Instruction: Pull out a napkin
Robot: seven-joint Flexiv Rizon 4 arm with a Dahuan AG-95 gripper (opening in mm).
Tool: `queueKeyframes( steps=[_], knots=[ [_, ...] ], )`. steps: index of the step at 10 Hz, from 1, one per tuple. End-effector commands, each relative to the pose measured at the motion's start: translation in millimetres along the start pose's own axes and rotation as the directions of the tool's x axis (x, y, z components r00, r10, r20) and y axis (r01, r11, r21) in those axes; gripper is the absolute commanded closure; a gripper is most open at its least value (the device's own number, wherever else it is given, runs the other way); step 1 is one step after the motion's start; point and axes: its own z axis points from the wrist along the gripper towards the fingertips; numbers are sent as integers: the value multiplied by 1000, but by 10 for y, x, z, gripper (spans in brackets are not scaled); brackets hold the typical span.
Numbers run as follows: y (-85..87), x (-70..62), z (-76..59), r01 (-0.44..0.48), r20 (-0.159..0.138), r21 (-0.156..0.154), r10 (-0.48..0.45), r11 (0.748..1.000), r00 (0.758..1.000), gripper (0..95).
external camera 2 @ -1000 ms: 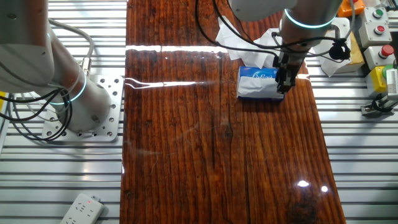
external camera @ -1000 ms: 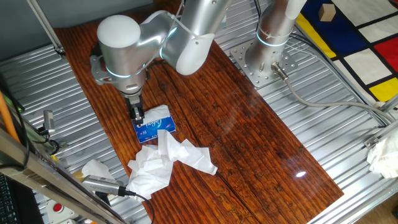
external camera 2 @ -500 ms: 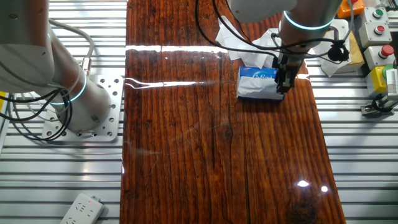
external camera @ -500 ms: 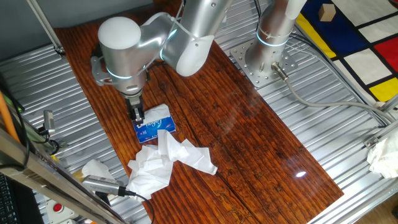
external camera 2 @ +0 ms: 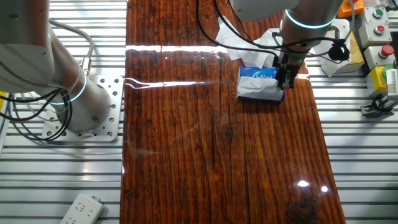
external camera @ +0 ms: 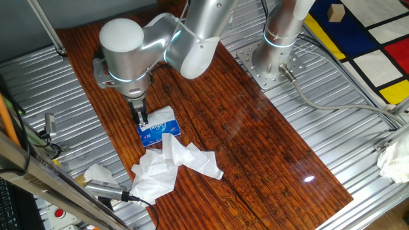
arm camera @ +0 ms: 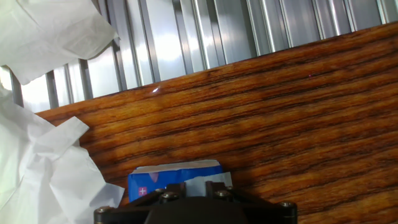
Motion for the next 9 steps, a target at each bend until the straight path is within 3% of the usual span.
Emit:
queueKeyframes(
  steps=[1,2,3,4,7,8,9],
  knots=[
    [-30,-6,-15,23,1,-6,-23,1000,1000,950],
    [-67,-17,-25,40,0,-8,-40,999,999,760],
    [-120,-32,-41,63,0,-12,-63,998,998,760],
    [-151,-40,-51,70,2,-19,-70,997,998,570],
    [-215,-57,-52,73,15,-52,-72,996,997,570],
    [-231,-60,-45,74,24,-75,-73,994,997,380],
    [-239,-65,-41,75,28,-81,-72,994,997,380]
  ],
)
